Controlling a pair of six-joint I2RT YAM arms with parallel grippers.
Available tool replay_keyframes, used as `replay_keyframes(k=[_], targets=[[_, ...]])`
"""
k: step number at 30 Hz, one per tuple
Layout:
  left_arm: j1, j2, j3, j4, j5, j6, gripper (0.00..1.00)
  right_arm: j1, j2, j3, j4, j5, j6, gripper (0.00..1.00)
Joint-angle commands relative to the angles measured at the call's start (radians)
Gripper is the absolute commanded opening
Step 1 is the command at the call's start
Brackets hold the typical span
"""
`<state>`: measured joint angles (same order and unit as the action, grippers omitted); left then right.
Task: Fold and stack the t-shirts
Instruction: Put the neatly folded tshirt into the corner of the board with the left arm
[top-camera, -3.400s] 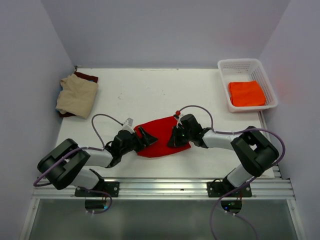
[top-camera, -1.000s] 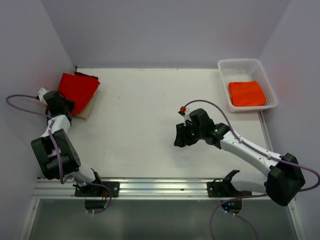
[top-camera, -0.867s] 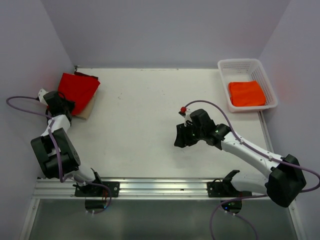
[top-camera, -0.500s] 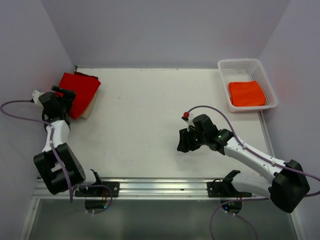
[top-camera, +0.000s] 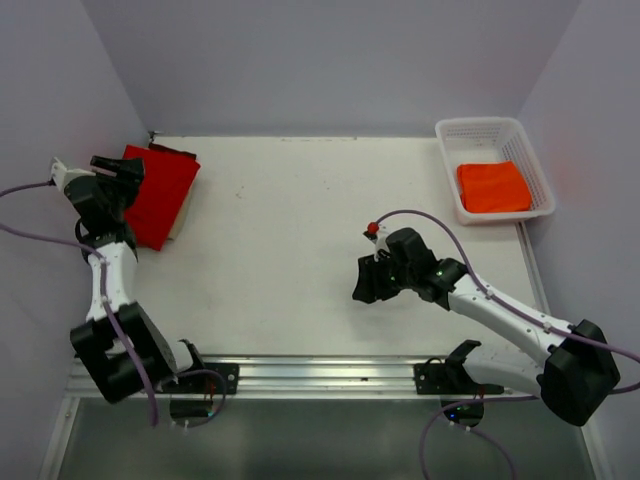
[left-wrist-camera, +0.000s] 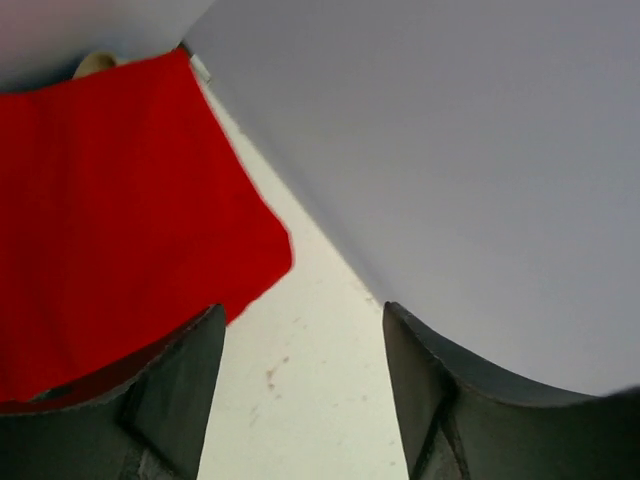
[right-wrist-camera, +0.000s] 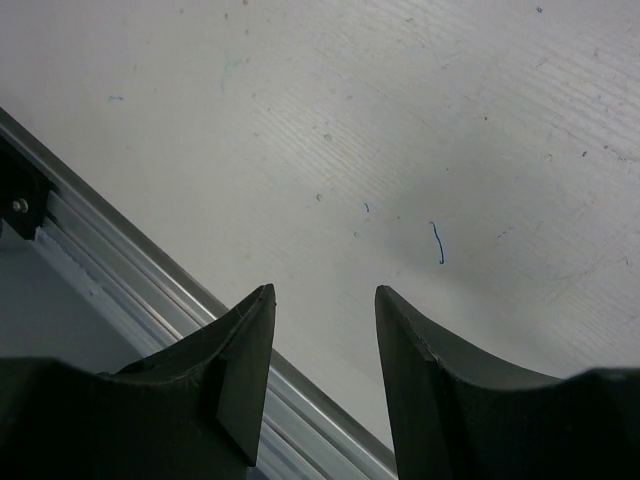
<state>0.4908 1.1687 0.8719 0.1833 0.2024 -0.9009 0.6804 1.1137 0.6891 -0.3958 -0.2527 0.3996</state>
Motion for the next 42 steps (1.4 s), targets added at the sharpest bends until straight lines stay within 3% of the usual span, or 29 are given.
replay_keyframes(k=[1,3,5,10,12,14,16,18,21,24,26,28,33,42], targets=[[0.006,0.275,0.044,0.129,0.084,-0.042,0.65,-0.001,-0.034,0.004,0.028,-0.014,0.024,0.49],[0.005,0.397,0.088,0.145,0.109,-0.072,0.56,0.001,-0.048,0.015,0.014,-0.016,0.028,0.49],[0.000,0.550,0.154,0.124,0.085,-0.050,0.54,0.001,-0.061,0.026,0.002,-0.010,0.034,0.49],[0.003,0.781,0.223,0.062,0.097,-0.035,0.60,-0.001,-0.120,0.018,-0.002,-0.003,0.056,0.49],[-0.003,0.780,0.175,0.102,0.117,-0.044,0.63,-0.001,-0.127,0.013,-0.005,0.001,0.061,0.49],[-0.009,0.732,0.141,0.185,0.124,-0.044,0.67,0.001,-0.132,0.010,-0.005,0.000,0.059,0.49],[-0.014,0.665,0.137,0.215,0.161,-0.036,0.77,-0.001,-0.130,0.010,-0.005,0.004,0.053,0.51],[-0.030,0.569,0.166,0.171,0.181,0.003,0.89,0.001,-0.129,0.015,0.000,0.006,0.047,0.52],[-0.090,0.450,0.191,0.078,0.175,0.082,0.92,-0.001,-0.133,0.029,0.003,0.021,0.038,0.57],[-0.185,0.295,0.164,0.024,0.189,0.152,0.94,-0.001,-0.146,0.039,0.006,0.067,0.036,0.70],[-0.263,0.185,0.133,0.002,0.218,0.193,1.00,-0.001,-0.160,0.047,-0.001,0.102,0.038,0.84],[-0.328,0.081,0.092,-0.059,0.213,0.238,1.00,0.001,-0.189,0.047,-0.003,0.151,0.041,0.99],[-0.544,-0.107,-0.045,-0.168,0.177,0.341,1.00,-0.001,-0.233,0.067,-0.058,0.275,0.047,0.99],[-0.629,-0.323,-0.188,-0.295,0.284,0.419,1.00,0.001,-0.295,0.063,-0.090,0.395,0.062,0.99]])
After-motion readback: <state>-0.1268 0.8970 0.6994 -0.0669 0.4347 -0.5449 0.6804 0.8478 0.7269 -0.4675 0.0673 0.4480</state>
